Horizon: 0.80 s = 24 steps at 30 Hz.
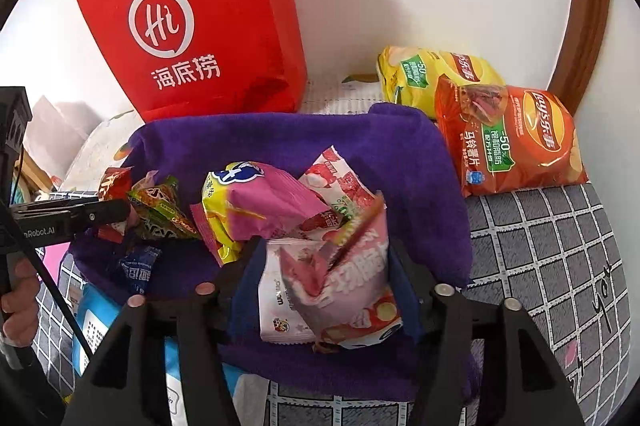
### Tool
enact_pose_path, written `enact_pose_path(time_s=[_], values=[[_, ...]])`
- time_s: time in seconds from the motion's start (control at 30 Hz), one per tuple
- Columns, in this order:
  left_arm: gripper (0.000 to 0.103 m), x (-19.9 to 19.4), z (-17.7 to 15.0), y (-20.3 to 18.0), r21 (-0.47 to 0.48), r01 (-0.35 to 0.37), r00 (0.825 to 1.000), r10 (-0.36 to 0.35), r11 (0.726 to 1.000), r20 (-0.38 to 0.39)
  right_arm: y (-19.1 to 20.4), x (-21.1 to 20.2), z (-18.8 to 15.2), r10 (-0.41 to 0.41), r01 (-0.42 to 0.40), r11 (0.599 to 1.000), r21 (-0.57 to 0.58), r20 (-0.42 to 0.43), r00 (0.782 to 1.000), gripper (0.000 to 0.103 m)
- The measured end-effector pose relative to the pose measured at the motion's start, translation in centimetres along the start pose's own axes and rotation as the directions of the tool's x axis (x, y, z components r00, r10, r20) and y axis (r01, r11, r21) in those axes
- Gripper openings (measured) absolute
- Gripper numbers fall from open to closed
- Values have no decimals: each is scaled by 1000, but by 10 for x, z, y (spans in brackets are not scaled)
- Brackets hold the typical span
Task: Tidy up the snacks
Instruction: 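Open the right tool on the pink chip bag while the left tool drops the red candy, then withdraw both open tools back toward the remaining snacks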
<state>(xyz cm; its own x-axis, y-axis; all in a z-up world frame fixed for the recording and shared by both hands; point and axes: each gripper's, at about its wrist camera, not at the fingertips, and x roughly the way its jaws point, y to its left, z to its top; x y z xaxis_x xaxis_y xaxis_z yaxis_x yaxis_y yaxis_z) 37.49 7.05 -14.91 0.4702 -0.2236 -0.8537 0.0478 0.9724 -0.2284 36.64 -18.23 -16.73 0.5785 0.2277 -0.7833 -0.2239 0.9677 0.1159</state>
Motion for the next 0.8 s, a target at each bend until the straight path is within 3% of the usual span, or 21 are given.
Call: enact_pose_path(time_s=[0.27, 0.4, 0.8], values=[[42, -1, -1, -8, 16, 13, 1000, -13, 1000, 1, 4, -7, 5, -28, 28, 1000, 8, 19, 999, 65], [62, -6, 0, -11, 31, 4, 1000, -4, 1000, 10, 6, -15, 5, -21, 20, 1000, 18, 39, 999, 65], [63, -31, 2, -13, 47, 30, 998, -32, 998, 49, 24, -36, 6, -49, 49, 999, -5, 71, 996, 65]])
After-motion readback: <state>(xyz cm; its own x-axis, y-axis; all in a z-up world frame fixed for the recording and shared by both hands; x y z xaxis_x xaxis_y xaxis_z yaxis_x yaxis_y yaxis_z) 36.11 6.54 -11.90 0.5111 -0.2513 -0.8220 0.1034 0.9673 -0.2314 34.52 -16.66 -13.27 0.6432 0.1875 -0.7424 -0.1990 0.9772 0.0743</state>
